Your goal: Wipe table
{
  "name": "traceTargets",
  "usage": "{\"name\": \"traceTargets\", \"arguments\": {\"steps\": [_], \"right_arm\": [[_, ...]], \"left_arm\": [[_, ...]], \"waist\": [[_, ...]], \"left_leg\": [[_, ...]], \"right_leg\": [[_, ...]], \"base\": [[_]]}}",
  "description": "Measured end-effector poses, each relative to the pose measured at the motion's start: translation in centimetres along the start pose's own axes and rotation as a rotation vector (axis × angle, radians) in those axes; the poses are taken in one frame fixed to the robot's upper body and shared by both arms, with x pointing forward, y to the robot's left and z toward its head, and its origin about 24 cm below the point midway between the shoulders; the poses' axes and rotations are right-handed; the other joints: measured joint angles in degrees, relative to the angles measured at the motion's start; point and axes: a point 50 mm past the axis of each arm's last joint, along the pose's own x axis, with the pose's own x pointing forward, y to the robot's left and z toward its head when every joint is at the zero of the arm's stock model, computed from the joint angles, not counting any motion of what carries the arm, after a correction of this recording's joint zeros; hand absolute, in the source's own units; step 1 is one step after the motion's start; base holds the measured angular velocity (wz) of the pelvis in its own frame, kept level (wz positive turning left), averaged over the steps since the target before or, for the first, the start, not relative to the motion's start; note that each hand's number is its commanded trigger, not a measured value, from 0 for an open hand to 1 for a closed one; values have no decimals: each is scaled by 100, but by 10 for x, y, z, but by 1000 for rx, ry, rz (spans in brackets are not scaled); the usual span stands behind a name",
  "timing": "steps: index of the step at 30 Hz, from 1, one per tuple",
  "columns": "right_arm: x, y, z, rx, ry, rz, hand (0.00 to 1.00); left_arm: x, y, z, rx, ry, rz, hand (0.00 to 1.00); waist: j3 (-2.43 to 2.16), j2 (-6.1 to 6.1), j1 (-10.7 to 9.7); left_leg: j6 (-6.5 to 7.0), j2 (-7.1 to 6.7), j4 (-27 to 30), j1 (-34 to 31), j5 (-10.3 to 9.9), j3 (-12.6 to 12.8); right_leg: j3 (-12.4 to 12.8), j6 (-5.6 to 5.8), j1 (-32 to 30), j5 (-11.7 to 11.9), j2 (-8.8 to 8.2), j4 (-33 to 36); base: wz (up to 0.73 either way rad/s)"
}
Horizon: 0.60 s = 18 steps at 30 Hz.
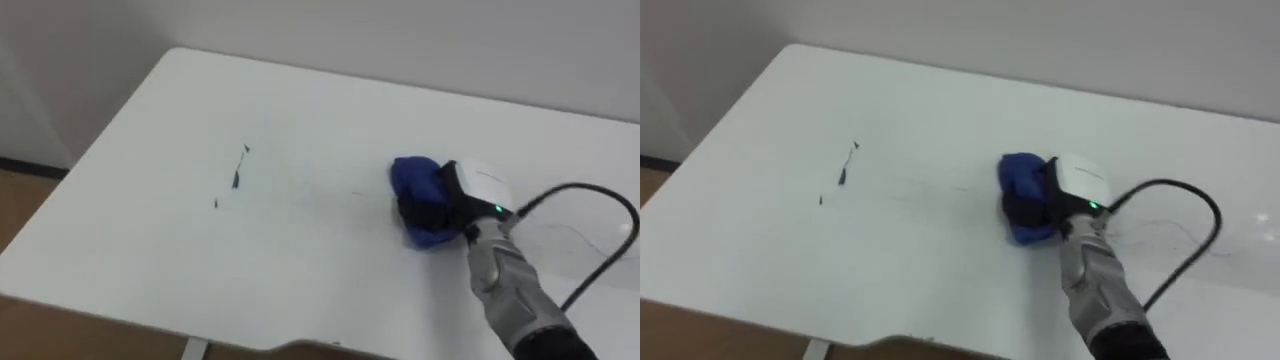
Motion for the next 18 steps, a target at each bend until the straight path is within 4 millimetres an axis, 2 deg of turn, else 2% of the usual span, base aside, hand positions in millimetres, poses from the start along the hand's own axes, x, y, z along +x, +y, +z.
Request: {"name": "traceTargets", "arguments": {"steps": [1, 3, 4, 5, 6, 7, 8, 11, 13, 16, 18], "right_arm": [[0, -2, -3, -5, 4, -13, 100], [-6, 0, -20, 23, 43, -49, 100], [-9, 1, -28, 45, 71, -62, 100], [-20, 7, -44, 75, 130, -81, 100], [-29, 10, -58, 98, 176, -101, 100], [-35, 13, -65, 105, 200, -105, 100], [-47, 18, -81, 115, 258, -121, 100], [-70, 20, -109, 125, 369, -156, 100], [-73, 19, -114, 132, 394, -167, 100], [-65, 17, -110, 138, 394, -155, 100], [-55, 13, -102, 119, 387, -138, 100]], "left_arm": [[0, 1, -1, -17, 9, 14, 0], [-1, 7, -6, -19, 26, 47, 0], [-1, 8, -6, -22, 26, 50, 0], [-1, 11, -9, -23, 34, 56, 0], [-2, 15, -16, -16, 46, 65, 0], [-2, 18, -20, -13, 56, 73, 0], [-3, 22, -28, -4, 73, 86, 0], [-4, 29, -34, 8, 84, 84, 0], [-3, 30, -33, 6, 75, 81, 0], [-2, 23, -21, -4, 29, 63, 0], [-1, 15, -10, 0, 2, 42, 0]], "waist": [[-2, -4, -11], [-3, -69, -250], [-1, -75, -293], [1, -90, -392], [8, -127, -483], [5, -163, -559], [-16, -197, -665], [-29, -204, -831], [-41, -181, -842], [-40, -135, -829], [-31, -71, -702]], "left_leg": [[-7, -7, -61, 1, 19, -64], [-7, -56, -189, 17, 90, -283], [-8, -63, -205, 31, 91, -310], [-9, -91, -231, 74, 91, -384], [-8, -144, -277, 159, 91, -396], [-8, -183, -287, 193, 91, -414], [-8, -221, -293, 261, 90, -432], [1, -265, -286, 381, 84, -415], [4, -270, -287, 417, 81, -373], [6, -265, -307, 438, 80, -344], [34, -226, -385, 489, 62, -218]], "right_leg": [[-61, -43, 4, -28, -2, -3], [-189, -11, 119, -21, -20, -126], [-209, 28, 173, -11, -20, -168], [-216, 213, 273, 31, -37, -219], [-187, 626, 362, 45, -113, -221], [-187, 710, 438, -4, -146, -248], [-212, 779, 602, -16, -160, -358], [-295, 827, 842, 7, -193, -503], [-292, 835, 871, 6, -206, -494], [-274, 841, 869, 11, -202, -468], [-132, 839, 802, 13, -166, -429]], "base": [[35], [57], [61], [45], [41], [34], [28], [15], [0], [-5], [-35]]}}
